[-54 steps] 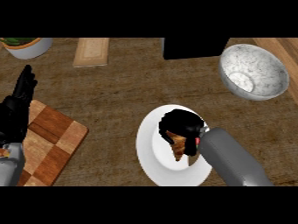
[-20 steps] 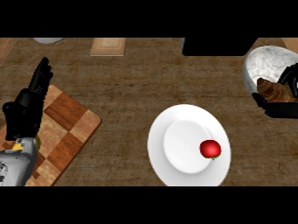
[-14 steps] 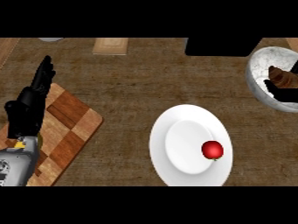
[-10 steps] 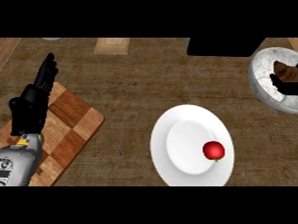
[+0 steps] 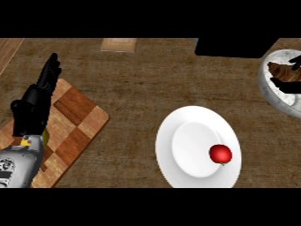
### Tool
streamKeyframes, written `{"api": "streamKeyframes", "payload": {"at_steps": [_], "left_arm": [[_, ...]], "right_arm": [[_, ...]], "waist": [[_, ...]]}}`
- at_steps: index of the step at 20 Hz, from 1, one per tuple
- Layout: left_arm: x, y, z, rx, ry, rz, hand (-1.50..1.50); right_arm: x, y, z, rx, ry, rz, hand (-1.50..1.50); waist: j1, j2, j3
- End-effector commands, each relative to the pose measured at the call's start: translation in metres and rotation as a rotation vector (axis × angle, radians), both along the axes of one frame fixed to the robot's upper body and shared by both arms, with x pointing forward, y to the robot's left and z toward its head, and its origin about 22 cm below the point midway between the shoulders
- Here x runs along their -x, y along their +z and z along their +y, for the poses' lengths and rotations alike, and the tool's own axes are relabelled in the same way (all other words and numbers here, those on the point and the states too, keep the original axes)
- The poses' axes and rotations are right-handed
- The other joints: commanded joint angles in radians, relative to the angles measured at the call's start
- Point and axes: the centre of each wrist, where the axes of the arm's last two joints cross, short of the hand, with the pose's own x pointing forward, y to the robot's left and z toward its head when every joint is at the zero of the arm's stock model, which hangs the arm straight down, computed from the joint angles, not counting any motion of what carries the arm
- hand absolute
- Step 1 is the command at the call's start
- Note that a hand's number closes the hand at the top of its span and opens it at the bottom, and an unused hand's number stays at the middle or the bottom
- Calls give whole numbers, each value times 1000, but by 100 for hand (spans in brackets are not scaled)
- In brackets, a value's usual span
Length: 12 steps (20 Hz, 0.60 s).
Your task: Pick the croissant from the plate and place it in the bowl
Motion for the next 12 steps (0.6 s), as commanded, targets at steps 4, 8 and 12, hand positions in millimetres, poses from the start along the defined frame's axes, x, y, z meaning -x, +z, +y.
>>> {"api": "streamKeyframes", "payload": {"at_steps": [4,8,12], "left_arm": [[-8,-3,-4,-3,-1,-8,0],[-8,6,-6,12,-8,-11,0],[-8,0,-9,7,-4,-3,0]], "right_arm": [[-5,-10,1,-174,166,8,-150],[0,-12,-8,-258,154,-71,-150],[6,1,-29,-334,149,-123,-150]], "waist": [[-5,4,2],[1,6,3],[-9,4,2]]}}
